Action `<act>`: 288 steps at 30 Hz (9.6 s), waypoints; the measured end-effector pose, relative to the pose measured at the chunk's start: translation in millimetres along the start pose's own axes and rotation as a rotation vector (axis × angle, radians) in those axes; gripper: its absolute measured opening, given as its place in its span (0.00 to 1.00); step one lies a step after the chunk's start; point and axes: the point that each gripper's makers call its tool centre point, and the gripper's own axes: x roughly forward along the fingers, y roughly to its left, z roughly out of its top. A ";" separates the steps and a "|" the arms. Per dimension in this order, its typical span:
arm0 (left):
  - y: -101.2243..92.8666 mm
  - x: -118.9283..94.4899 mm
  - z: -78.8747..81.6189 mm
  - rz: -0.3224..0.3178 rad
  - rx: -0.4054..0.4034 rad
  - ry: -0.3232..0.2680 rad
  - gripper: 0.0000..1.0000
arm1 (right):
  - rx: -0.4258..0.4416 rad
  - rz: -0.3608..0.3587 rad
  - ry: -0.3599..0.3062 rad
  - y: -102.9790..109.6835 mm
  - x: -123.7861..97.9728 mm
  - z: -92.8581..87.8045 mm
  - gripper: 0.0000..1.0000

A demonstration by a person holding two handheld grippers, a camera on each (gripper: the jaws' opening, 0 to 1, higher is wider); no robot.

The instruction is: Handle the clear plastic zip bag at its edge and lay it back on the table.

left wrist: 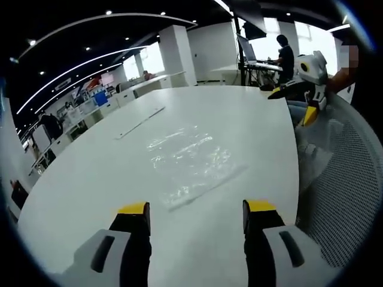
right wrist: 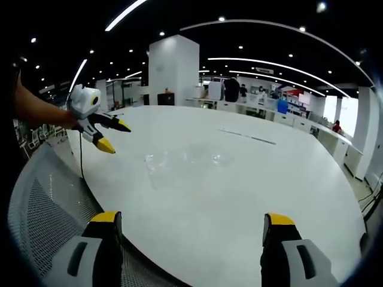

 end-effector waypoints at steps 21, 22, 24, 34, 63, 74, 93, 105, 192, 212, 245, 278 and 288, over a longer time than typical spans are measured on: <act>8.1 13.2 -0.1 -0.036 0.042 0.029 0.60 | 0.002 -0.001 0.001 -1.1 0.1 -1.1 0.99; 8.3 13.9 0.0 -0.040 0.045 0.031 0.60 | 0.003 -0.001 -0.002 -1.3 0.1 -0.6 0.99; 9.4 14.9 0.4 -0.044 0.052 0.034 0.60 | 0.005 -0.001 -0.003 -1.5 0.1 -0.6 0.99; 16.4 19.0 1.3 -0.061 0.087 0.052 0.59 | 0.004 0.002 -0.004 -1.9 0.6 -1.3 0.99; 28.9 39.7 -4.2 -0.135 0.175 0.126 0.53 | 0.005 -0.008 0.003 -2.8 0.5 -0.4 0.99; 28.3 43.9 -14.6 -0.183 0.234 0.175 0.48 | 0.006 -0.010 0.005 -3.2 0.4 -1.0 0.98; 36.0 58.0 -18.1 -0.246 0.336 0.210 0.37 | 0.008 -0.008 0.017 -4.2 0.4 -4.8 0.97; 31.3 66.0 -25.4 -0.310 0.430 0.259 0.31 | 0.010 -0.008 0.023 -4.8 0.3 -6.0 0.96; 22.1 63.2 -32.1 -0.516 0.569 0.427 0.00 | -0.012 -0.001 0.036 -2.2 -1.4 -2.9 0.93; 24.1 51.6 -11.7 -0.483 0.569 0.412 0.00 | -0.101 0.026 0.035 -3.9 -0.6 24.9 0.94; 25.3 23.4 31.8 -0.373 0.558 0.385 0.00 | -0.224 0.126 -0.016 2.2 -6.0 120.2 0.95; 2.5 11.2 81.2 -0.359 0.526 0.346 0.00 | -0.391 0.257 0.077 21.4 2.9 130.8 0.89; -6.4 6.1 91.5 -0.371 0.534 0.331 0.00 | -0.440 0.296 0.101 28.6 12.6 128.0 0.74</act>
